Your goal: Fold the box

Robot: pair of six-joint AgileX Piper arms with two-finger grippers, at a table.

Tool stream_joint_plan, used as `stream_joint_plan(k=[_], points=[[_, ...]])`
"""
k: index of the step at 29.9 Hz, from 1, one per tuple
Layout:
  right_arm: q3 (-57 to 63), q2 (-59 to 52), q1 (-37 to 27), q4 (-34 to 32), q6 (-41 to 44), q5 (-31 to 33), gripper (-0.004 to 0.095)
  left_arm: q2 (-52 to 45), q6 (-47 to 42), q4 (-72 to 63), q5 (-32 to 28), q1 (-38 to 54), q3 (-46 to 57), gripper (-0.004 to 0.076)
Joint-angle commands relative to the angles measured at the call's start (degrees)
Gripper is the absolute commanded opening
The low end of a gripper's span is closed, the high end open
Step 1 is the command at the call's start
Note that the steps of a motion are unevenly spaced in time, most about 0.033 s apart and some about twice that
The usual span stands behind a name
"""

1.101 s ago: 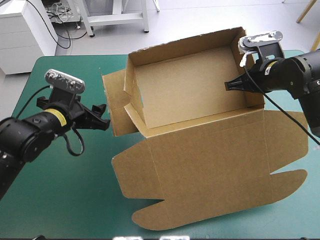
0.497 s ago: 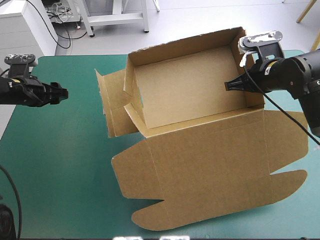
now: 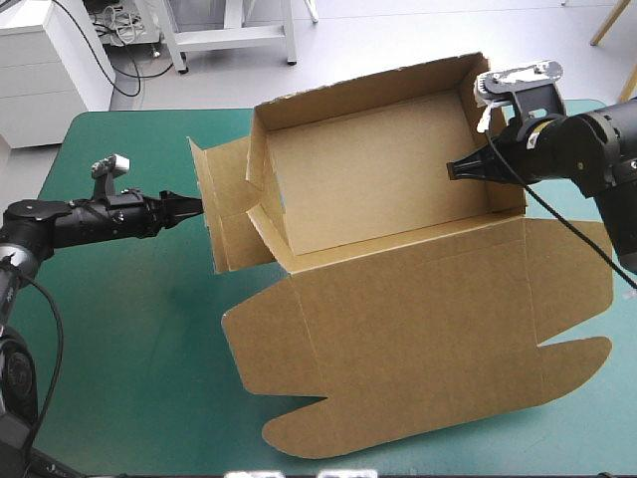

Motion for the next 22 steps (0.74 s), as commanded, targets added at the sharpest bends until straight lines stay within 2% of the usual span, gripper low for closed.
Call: stream_joint_plan(k=[1, 6, 10, 16, 22], points=[[-1.9, -1.8, -0.1, 0.4, 0.1, -4.6, -0.0021, -2.3, 4.0, -8.0, -2.2, -3.2, 1.6, 0.0493], [-1.9, 0.8, -0.1, 0.4, 0.1, -4.6, -0.0021, -2.4, 7.4, -14.4, -1.5, -8.3, 2.2, 0.0493], [-1.9, 4.0, -0.1, 0.1, 0.1, -4.6, -0.0021, -2.4, 11.4, -21.1, 4.6, -10.5, 2.2, 0.0493], [-1.9, 9.1, -0.1, 0.2, 0.1, -4.8, -0.0021, -3.1, 12.0, -27.2, 11.7, -11.0, 2.0, 0.0493], [-1.9, 11.7, -0.1, 0.3, -0.4, -5.8, -0.0021, -4.1, 13.0, -30.6, 15.7, -11.0, 2.0, 0.0493]])
